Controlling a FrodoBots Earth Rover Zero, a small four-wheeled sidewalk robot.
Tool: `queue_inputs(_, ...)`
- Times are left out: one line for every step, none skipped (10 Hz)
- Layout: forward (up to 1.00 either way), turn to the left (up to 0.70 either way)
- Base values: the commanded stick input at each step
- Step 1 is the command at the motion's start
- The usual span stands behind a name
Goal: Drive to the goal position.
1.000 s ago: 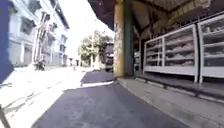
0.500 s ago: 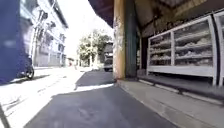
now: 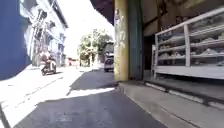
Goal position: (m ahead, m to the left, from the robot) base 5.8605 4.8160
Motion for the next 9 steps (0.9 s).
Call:
queue_inputs(0.06, 0.0)
queue_inputs(0.0, 1.0)
queue_inputs(0.0, 1.0)
queue_inputs(0.0, 1.0)
queue_inputs(0.0, 1.0)
queue_inputs(0.0, 1.0)
queue_inputs(0.0, 0.72)
queue_inputs(0.0, 0.32)
queue_inputs(0.29, -0.01)
